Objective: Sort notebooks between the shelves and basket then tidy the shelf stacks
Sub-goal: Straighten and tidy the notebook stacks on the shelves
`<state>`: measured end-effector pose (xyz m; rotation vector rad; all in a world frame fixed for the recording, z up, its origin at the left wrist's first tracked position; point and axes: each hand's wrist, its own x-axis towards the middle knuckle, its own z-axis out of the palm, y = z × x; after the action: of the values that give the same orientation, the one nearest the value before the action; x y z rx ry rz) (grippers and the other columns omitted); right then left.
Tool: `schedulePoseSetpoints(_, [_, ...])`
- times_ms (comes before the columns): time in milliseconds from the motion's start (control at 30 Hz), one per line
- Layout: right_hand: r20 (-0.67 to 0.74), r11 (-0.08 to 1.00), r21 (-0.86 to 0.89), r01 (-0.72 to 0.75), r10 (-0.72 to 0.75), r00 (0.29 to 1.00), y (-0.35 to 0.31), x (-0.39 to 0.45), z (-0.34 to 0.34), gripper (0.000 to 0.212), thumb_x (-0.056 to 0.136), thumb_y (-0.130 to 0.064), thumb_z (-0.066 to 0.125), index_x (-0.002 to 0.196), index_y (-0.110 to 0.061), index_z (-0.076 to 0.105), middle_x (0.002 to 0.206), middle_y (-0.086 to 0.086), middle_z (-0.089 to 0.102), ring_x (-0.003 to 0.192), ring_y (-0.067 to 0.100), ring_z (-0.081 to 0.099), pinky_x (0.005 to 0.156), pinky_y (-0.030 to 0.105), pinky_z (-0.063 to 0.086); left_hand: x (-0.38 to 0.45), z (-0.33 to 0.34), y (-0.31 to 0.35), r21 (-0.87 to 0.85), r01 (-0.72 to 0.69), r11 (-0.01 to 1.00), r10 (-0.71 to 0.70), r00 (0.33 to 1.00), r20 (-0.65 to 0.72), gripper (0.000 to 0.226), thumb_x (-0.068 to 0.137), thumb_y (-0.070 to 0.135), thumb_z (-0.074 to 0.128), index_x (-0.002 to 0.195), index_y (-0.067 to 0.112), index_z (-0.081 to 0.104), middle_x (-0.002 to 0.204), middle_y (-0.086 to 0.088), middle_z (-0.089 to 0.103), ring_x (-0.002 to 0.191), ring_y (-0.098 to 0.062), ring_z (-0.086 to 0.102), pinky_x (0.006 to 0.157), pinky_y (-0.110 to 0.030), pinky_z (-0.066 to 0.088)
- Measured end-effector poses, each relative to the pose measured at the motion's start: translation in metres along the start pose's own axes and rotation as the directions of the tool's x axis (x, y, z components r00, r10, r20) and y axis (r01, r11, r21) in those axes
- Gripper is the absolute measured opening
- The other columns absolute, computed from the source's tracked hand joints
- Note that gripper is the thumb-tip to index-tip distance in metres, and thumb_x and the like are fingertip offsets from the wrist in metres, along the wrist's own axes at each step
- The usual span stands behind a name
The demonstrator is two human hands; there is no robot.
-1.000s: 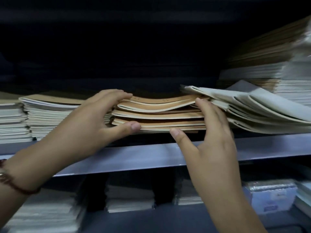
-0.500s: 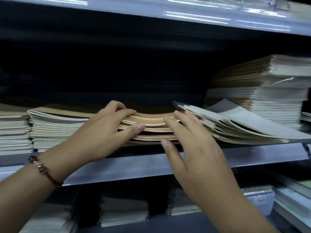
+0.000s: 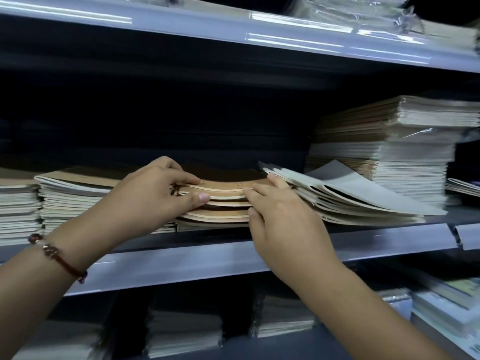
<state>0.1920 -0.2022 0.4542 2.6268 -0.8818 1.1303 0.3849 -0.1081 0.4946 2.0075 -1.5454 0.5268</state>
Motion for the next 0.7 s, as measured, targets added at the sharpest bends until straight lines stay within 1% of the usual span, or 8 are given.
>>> schedulePoseSetpoints(100, [0.002,0.999,0.048,0.014,-0.014,1.0,0.004,0.002,0.004,0.045,0.103,-0.029,0.032,0.146,-0.026,0.046,0.151,-0.015,0.042,0.149,0.002,0.008,0.113,0.029,0.033,0.002,0.0,0.003,0.032,0.015,0.999,-0.015,1.0,-0.017,0.052,0.084,0.062,0.058,0.128,0.036,0.064,0.115,0.014,0.049,0.101,-0.008,0.052,0.078,-0.026,0.041])
schedulePoseSetpoints(200, [-0.016,0.993,0.12,0.016,-0.014,1.0,0.006,0.002,0.011,0.046,0.103,-0.029,0.031,0.146,-0.024,0.046,0.152,-0.015,0.04,0.149,-0.002,0.0,0.11,0.028,0.034,0.004,0.001,0.003,0.027,0.029,0.999,-0.028,0.999,-0.038,0.049,0.083,0.06,0.062,0.124,0.035,0.066,0.115,0.014,0.05,0.102,-0.009,0.051,0.078,-0.027,0.041])
schedulePoseSetpoints(267, [-0.029,0.989,0.149,0.022,-0.018,0.999,0.008,0.002,0.015,0.046,0.103,-0.029,0.032,0.147,-0.023,0.045,0.153,-0.015,0.039,0.149,-0.003,-0.002,0.111,0.025,0.032,0.005,0.003,0.004,0.038,0.033,0.999,-0.031,0.998,-0.051,0.047,0.083,0.06,0.063,0.123,0.035,0.067,0.115,0.013,0.051,0.102,-0.01,0.052,0.079,-0.028,0.042])
schedulePoseSetpoints(467, [-0.024,0.987,0.151,0.055,-0.052,0.998,0.012,-0.001,0.02,0.048,0.105,-0.029,0.029,0.152,-0.022,0.036,0.16,-0.012,0.029,0.149,0.0,-0.006,0.116,0.021,0.017,-0.001,0.006,0.006,0.071,0.007,0.997,-0.004,0.999,-0.036,0.05,0.088,0.062,0.052,0.131,0.036,0.06,0.118,0.014,0.045,0.101,-0.008,0.051,0.078,-0.026,0.043])
schedulePoseSetpoints(500, [-0.01,0.987,0.148,0.054,-0.053,0.999,0.012,-0.002,0.02,0.049,0.106,-0.03,0.028,0.154,-0.023,0.032,0.161,-0.012,0.025,0.15,0.001,-0.006,0.118,0.023,0.015,-0.003,0.007,0.007,0.074,-0.006,0.997,0.007,1.0,-0.017,0.055,0.088,0.066,0.048,0.133,0.037,0.058,0.123,0.013,0.044,0.105,-0.008,0.051,0.081,-0.026,0.045])
schedulePoseSetpoints(567, [0.013,0.984,0.171,0.043,-0.046,0.999,0.012,-0.009,0.018,0.05,0.107,-0.033,0.026,0.156,-0.027,0.023,0.164,-0.012,0.014,0.15,0.003,-0.007,0.121,0.025,0.01,-0.009,0.008,0.01,0.112,-0.043,0.993,0.039,0.999,0.037,0.068,0.084,0.077,0.036,0.14,0.04,0.05,0.141,0.01,0.039,0.124,-0.012,0.045,0.098,-0.029,0.043])
schedulePoseSetpoints(633, [0.021,0.978,0.205,0.033,-0.039,0.999,0.009,-0.022,0.017,0.054,0.106,-0.039,0.026,0.158,-0.031,0.013,0.165,-0.014,0.001,0.15,0.002,-0.012,0.123,0.027,0.004,-0.015,0.011,0.015,0.217,-0.128,0.968,0.118,0.991,0.06,0.08,0.081,0.085,0.022,0.145,0.041,0.043,0.153,0.006,0.032,0.141,-0.015,0.03,0.114,-0.034,0.028])
schedulePoseSetpoints(700, [0.042,0.977,0.214,0.022,-0.032,0.999,0.002,-0.04,0.019,0.062,0.102,-0.05,0.023,0.157,-0.035,-0.004,0.162,-0.018,-0.017,0.146,0.0,-0.024,0.123,0.027,-0.005,-0.018,0.016,0.02,0.339,-0.221,0.914,0.22,0.975,0.043,0.079,0.084,0.078,0.014,0.148,0.038,0.04,0.156,0.001,0.034,0.147,-0.019,0.024,0.12,-0.035,0.015])
